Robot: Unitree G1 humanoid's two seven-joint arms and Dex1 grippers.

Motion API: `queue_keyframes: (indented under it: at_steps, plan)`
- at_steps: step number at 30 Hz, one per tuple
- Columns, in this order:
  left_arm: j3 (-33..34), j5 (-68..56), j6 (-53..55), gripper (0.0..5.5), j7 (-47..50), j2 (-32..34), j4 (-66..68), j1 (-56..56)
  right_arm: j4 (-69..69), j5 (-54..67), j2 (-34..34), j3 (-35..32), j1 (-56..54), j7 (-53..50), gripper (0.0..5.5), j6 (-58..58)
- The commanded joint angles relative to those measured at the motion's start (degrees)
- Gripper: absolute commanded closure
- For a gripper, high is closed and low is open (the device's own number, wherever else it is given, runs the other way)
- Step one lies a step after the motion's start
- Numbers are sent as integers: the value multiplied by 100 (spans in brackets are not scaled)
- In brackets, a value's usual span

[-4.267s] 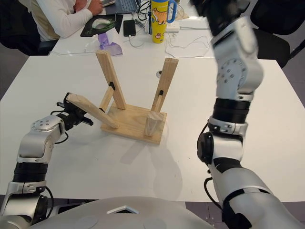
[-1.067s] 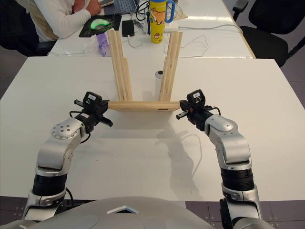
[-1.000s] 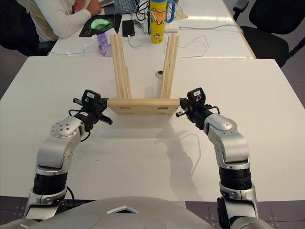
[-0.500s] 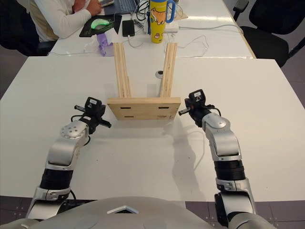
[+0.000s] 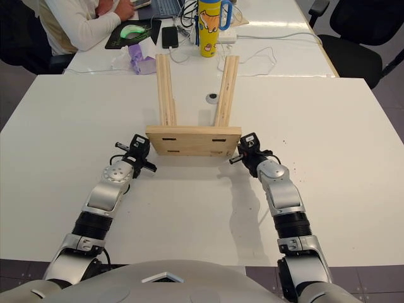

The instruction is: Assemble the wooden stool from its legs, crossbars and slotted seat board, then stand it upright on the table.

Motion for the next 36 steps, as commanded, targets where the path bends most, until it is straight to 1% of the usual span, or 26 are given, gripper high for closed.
queue_keyframes:
  at_steps: [1, 3, 5, 14, 19, 24, 31, 36]
  plan:
    - [145, -381, -360, 550, -195, -318, 11, -55, -111, 115, 162, 136, 75, 187, 549, 87]
    - [345, -687, -546, 550, -296, -486, 33, -67, -135, 184, 210, 134, 96, 236, 549, 125]
    - [413, -788, -672, 550, -338, -534, 83, -76, -134, 194, 232, 124, 98, 232, 549, 150]
    - [316, -785, -959, 550, -516, -531, 49, -43, -240, 282, 419, -89, 4, 126, 549, 217]
    - [484, -355, -981, 550, -14, -310, 529, -171, 163, -71, 367, -218, -81, -345, 549, 180]
    - [874, -626, -1548, 550, -6, -358, 1215, -330, 338, -43, 407, -309, -148, -429, 549, 100]
    - [1200, -1126, -2288, 550, -306, -650, 2002, -812, 358, 11, 512, -354, -160, -436, 549, 101]
    - [1007, -1170, -2218, 550, -686, -703, 2053, -879, 259, 38, 530, -351, -123, -429, 549, 146]
